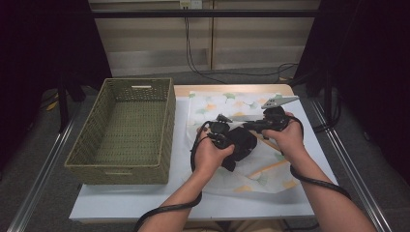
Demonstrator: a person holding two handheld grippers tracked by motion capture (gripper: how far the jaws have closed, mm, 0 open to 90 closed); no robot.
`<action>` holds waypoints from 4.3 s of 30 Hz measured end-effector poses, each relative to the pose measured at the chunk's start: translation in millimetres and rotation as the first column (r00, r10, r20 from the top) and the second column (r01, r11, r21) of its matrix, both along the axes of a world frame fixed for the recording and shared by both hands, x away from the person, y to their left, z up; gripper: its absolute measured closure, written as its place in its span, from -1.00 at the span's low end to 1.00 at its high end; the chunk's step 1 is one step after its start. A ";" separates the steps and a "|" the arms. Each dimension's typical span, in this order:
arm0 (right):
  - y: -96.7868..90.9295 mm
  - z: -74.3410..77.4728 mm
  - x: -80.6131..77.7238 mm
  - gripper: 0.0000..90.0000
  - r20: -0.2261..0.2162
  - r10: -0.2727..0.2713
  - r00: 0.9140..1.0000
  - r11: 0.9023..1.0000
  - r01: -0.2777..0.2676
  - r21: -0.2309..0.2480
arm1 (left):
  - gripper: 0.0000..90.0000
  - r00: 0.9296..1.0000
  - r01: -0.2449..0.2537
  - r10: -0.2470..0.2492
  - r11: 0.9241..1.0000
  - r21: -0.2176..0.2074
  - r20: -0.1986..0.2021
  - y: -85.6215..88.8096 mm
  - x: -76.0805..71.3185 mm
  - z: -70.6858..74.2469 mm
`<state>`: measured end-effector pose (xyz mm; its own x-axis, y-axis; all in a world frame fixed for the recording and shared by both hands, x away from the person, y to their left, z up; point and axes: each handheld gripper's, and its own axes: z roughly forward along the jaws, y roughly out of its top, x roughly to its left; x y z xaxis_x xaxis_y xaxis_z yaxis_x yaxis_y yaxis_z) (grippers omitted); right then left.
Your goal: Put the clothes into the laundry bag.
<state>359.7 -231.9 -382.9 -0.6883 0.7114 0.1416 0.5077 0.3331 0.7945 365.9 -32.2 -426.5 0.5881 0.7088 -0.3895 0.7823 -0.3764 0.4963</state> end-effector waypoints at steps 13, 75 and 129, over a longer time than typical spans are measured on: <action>0.7 -2.6 -0.4 1.00 0.000 0.008 1.000 1.000 -0.008 -0.002 | 0.39 0.999 0.005 -0.006 1.000 0.016 0.031 0.6 1.8 -0.6; 3.9 -12.8 0.9 1.00 -0.025 0.007 1.000 1.000 -0.008 -0.015 | 0.17 0.986 0.150 -0.160 0.970 0.190 0.038 19.0 -11.7 -6.0; 6.8 -13.4 -0.7 1.00 -0.026 0.017 1.000 1.000 -0.017 -0.005 | 0.69 0.987 0.006 -0.016 0.998 0.062 0.162 -1.1 10.9 -18.9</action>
<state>359.0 -225.1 -396.3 -0.6967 0.7002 0.1561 0.5222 0.3458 0.7795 376.8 -33.3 -445.4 0.6477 0.7215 -0.2447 0.6891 -0.4178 0.5921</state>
